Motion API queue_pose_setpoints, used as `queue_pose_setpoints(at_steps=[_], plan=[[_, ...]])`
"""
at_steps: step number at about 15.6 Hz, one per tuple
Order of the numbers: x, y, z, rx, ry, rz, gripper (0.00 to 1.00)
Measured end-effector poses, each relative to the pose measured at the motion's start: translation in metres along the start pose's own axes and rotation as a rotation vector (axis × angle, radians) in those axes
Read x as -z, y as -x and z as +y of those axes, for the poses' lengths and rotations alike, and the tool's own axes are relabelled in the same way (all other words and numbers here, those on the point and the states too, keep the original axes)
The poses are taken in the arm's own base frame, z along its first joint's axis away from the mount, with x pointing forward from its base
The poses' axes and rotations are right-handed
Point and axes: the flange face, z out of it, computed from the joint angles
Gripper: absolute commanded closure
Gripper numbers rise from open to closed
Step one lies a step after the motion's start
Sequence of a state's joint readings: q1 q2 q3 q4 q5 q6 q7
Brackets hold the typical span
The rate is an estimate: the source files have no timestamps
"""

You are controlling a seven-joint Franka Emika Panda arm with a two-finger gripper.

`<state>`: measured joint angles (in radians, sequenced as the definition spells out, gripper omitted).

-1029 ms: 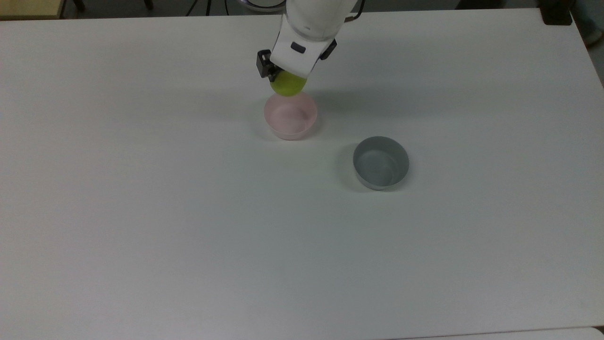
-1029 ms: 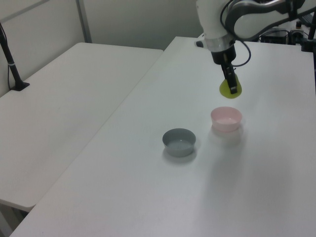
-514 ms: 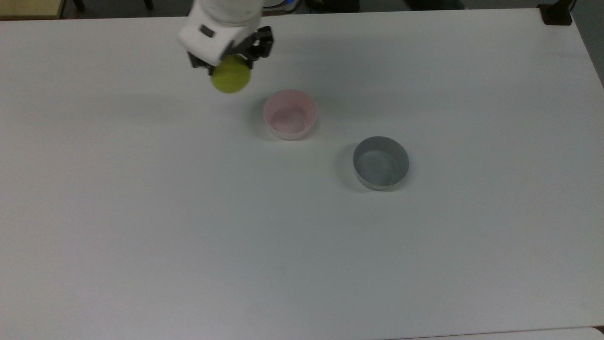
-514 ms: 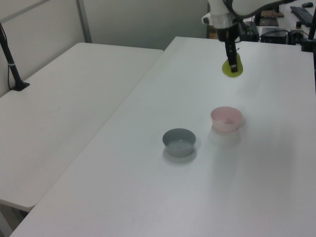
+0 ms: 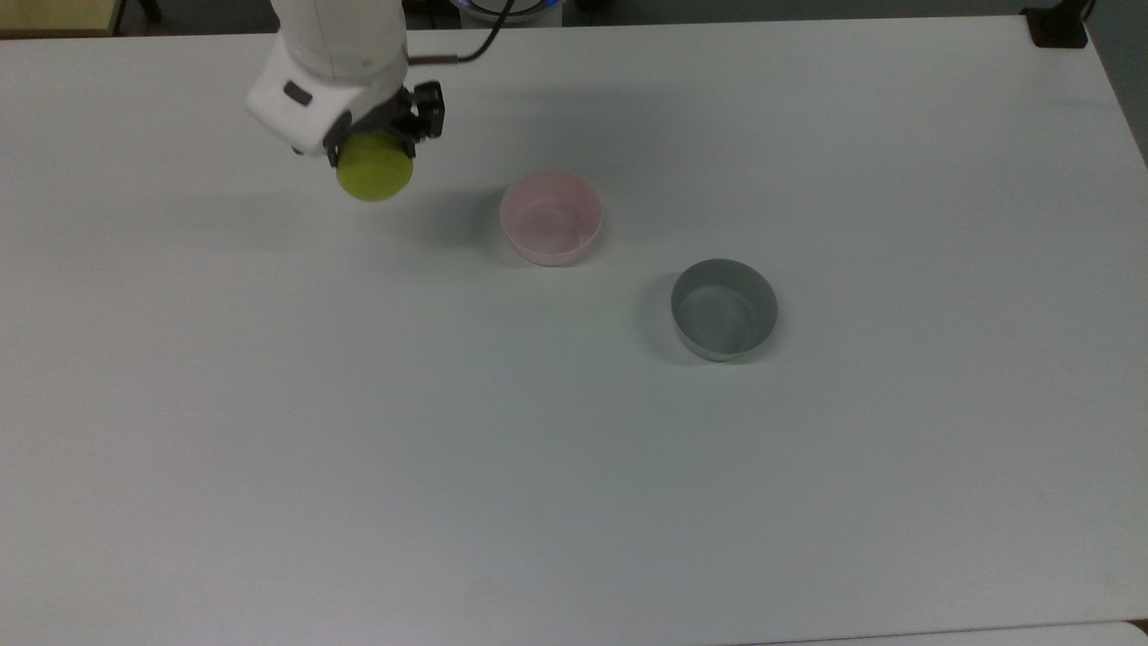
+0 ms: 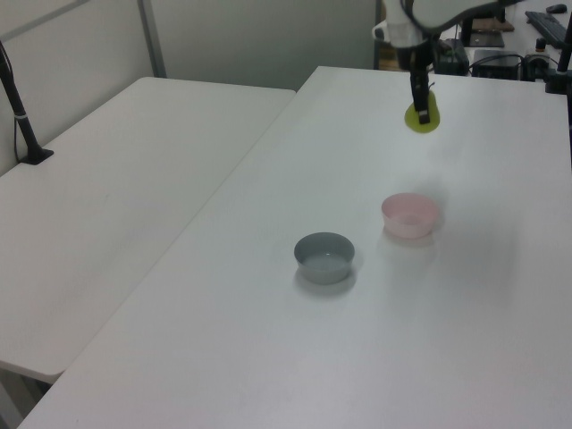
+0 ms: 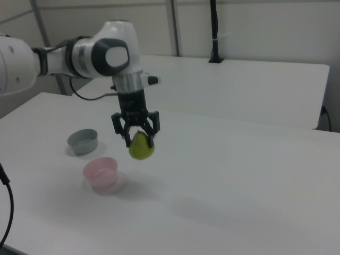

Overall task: Pick up a pear from the bowl
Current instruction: 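Lower the pear onto the table beside the pink bowl and release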

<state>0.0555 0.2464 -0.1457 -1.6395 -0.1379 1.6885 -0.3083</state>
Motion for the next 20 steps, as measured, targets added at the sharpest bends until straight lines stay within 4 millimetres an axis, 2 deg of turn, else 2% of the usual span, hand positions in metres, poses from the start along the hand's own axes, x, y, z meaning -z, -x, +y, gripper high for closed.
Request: queue_pose_setpoints(at_steps=[3, 5, 9, 11, 16, 18, 20], plan=[[-0.046, -0.023, -0.002, 0.019, 0.021, -0.056, 0.41], [-0.071, -0.035, -0.004, 0.03, 0.027, -0.076, 0.34], [-0.1, -0.049, -0.01, 0.045, 0.029, -0.097, 0.13], [-0.104, -0.05, -0.011, 0.049, 0.03, -0.098, 0.0], [-0.103, -0.05, -0.011, 0.049, 0.031, -0.096, 0.0], [-0.091, -0.049, -0.01, 0.041, 0.036, -0.075, 0.0], [-0.059, -0.042, -0.006, -0.007, 0.048, -0.02, 0.0]])
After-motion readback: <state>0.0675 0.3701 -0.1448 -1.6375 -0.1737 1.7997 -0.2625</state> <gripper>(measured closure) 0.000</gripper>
